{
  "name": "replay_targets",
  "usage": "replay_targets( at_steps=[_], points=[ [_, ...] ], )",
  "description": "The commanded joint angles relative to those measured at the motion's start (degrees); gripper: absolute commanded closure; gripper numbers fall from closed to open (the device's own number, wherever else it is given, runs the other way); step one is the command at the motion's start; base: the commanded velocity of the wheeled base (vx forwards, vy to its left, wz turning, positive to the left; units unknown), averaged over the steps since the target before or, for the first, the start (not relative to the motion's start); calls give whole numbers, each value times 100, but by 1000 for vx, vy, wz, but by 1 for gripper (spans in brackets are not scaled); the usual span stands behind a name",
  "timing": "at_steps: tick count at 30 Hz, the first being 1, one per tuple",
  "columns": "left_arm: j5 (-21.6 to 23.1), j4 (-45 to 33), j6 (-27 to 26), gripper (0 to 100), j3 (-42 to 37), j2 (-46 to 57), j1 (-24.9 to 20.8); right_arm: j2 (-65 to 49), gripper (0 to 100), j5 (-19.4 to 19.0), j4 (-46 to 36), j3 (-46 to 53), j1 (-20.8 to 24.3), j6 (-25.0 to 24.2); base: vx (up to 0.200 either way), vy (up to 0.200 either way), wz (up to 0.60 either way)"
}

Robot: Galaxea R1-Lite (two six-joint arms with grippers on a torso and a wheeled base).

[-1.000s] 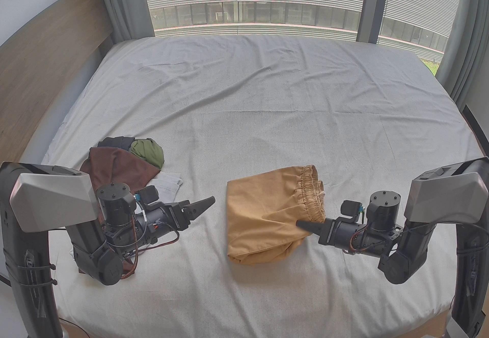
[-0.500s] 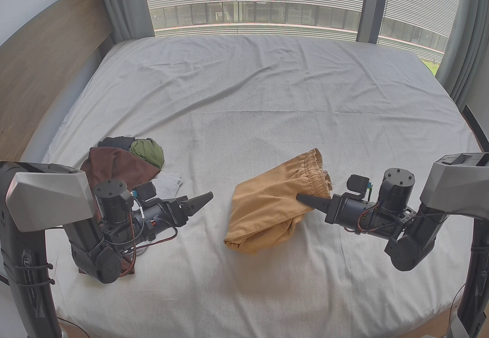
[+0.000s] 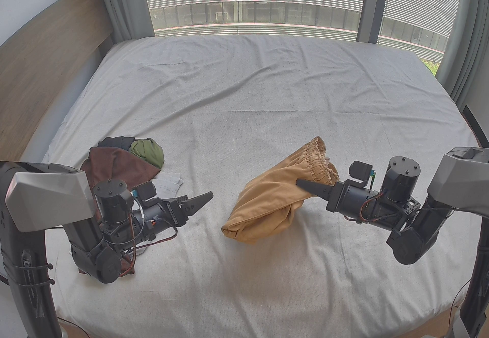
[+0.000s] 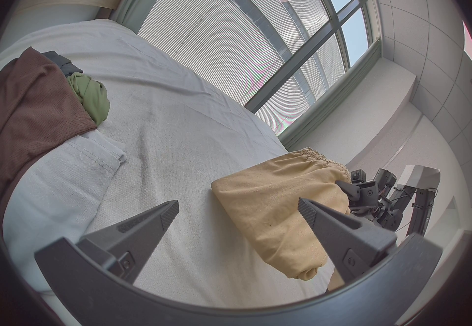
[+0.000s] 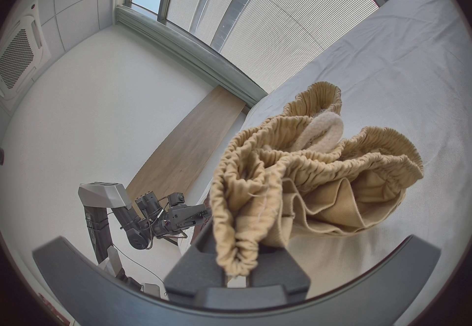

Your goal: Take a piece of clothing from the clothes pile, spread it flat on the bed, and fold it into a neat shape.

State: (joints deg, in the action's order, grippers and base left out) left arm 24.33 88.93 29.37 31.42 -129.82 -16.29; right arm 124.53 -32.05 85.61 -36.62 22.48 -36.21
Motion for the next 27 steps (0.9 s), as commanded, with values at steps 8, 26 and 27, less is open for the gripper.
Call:
replay_targets(
  at_steps=[8,26,27],
  points=[
    [1,1,8,0,14,-26,-6,-34,100,-3,-748,-926,-77,0,0,0,0],
    [1,1,-1,0,-39,44,-41,564,100,-91,-2031,-3273,-323,-80,0,0,0],
    [1,1,-1,0,-39,53,-41,608,100,-91,-2075,-3360,-332,-80,0,0,0]
  ],
)
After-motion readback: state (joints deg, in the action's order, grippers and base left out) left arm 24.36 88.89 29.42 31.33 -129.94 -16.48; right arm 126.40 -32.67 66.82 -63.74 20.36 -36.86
